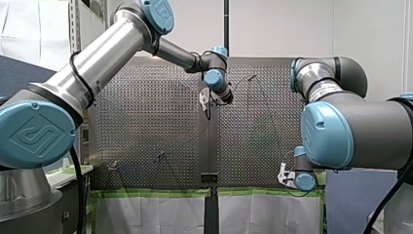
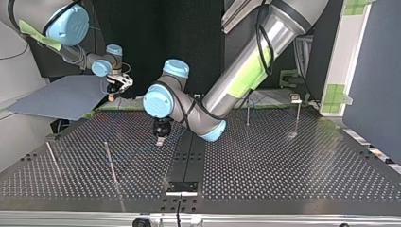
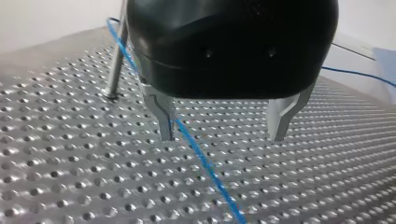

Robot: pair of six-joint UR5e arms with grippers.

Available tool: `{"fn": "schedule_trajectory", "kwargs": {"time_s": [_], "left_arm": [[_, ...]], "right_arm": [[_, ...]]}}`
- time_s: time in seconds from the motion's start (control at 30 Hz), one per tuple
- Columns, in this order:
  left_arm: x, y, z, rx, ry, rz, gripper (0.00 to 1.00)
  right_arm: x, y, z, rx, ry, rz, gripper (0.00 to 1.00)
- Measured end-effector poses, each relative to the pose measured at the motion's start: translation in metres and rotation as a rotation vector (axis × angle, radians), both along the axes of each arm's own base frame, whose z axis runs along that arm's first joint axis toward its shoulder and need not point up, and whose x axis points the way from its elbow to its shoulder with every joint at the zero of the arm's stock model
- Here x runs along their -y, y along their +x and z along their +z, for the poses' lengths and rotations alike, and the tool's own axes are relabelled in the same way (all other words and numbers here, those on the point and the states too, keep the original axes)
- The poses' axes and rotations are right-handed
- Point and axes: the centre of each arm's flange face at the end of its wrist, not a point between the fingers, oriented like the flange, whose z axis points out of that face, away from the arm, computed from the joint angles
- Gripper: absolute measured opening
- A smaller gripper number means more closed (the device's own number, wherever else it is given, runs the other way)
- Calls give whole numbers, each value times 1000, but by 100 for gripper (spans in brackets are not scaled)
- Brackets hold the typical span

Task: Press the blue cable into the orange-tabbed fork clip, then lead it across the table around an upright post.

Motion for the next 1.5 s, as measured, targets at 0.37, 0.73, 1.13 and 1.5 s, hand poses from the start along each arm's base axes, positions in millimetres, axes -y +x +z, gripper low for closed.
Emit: {"fn": "schedule_trajectory", "kwargs": {"time_s": [0.37,0.73,1.13,1.5], "left_arm": [[-4,-4,-3,-39,26,3,99],[-8,-5,-4,-52,35,37,99],[-11,-3,-4,-51,32,47,99],[-15,1,-3,-51,27,53,99]], "right_arm": [[0,0,0,-1,0,1,0],[0,0,-1,0,1,-1,0],[2,-8,-1,0,1,-12,0],[3,-13,-1,-3,4,-18,0]]}}
